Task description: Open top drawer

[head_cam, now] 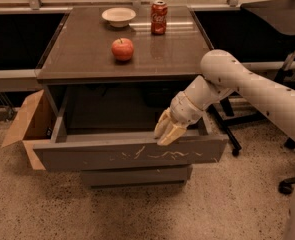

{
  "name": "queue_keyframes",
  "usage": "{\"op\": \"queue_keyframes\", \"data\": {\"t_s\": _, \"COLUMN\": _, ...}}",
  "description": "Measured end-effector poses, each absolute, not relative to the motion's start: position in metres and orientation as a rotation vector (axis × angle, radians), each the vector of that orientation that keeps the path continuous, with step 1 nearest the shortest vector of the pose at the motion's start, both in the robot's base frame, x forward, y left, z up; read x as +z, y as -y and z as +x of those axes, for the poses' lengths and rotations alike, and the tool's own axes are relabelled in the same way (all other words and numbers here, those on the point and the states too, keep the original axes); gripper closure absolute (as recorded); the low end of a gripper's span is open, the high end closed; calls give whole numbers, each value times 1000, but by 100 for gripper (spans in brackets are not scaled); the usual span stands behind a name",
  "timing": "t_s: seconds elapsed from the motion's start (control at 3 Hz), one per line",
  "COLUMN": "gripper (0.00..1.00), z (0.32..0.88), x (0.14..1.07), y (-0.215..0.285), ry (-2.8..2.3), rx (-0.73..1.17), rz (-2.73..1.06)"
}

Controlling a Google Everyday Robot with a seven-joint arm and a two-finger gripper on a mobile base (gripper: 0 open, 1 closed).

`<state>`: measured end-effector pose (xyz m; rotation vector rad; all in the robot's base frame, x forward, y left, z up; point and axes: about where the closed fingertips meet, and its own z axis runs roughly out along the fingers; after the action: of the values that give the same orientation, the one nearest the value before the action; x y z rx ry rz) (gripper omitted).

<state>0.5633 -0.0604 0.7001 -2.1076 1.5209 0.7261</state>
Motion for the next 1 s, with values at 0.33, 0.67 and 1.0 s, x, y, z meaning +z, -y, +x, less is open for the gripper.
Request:
{"op": "queue_keyframes", "data": {"t_s": 0.33, "gripper": 90, "z": 563, "x": 700, "y": 60, "ry": -1521, "rx": 726, "rz": -2108}}
{"op": "queue_keyframes", "data": {"t_s": 0.67, "gripper": 68, "z": 563, "x": 700, "y": 60, "ry": -1521, "rx": 726, "rz": -2108}}
{"op": "queue_keyframes", "data": {"t_s": 1.0, "gripper": 37, "z": 569, "x": 728, "y": 79, "ry": -1449, "rx": 711, "rz": -2061}}
